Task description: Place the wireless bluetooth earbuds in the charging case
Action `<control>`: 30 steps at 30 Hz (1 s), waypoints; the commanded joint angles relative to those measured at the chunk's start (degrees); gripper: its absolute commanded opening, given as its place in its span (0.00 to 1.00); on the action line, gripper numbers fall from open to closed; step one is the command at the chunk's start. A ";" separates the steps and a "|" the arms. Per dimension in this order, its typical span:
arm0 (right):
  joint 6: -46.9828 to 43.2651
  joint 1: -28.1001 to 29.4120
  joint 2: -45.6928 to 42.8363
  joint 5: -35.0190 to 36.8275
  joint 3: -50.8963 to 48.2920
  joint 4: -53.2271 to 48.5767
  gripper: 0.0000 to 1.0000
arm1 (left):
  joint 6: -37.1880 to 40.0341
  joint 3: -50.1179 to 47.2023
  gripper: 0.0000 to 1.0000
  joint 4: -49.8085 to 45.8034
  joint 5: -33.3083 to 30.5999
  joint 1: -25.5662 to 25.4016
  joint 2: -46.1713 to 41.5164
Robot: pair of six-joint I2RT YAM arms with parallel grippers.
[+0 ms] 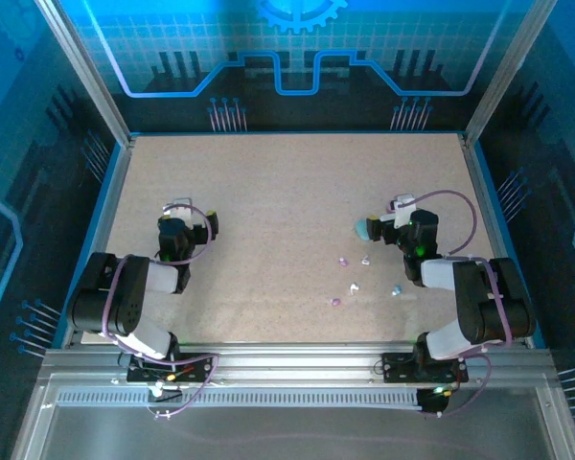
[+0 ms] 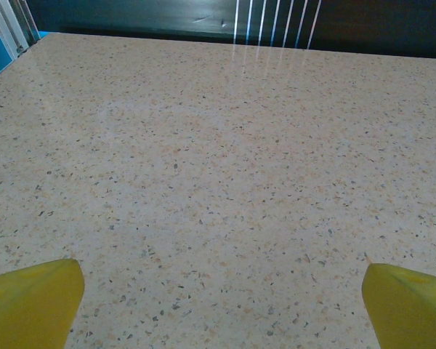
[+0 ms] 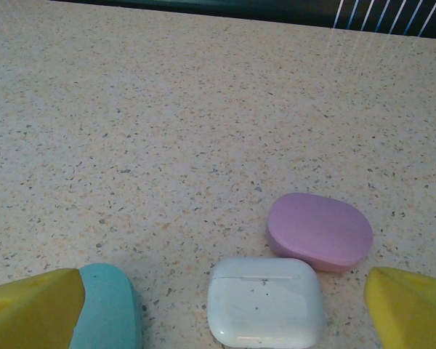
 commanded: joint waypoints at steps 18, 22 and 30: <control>-0.77 -0.59 -1.31 -0.80 2.62 -3.49 1.00 | -0.45 -3.61 0.99 7.34 -1.94 0.00 -2.11; 0.99 -0.66 -5.77 0.97 5.53 -12.82 1.00 | -0.83 -3.25 0.99 0.78 -3.41 0.01 -8.18; 26.29 -3.30 -8.63 7.30 28.32 -58.49 1.00 | -13.87 7.67 0.99 -30.08 -9.60 -0.09 -22.77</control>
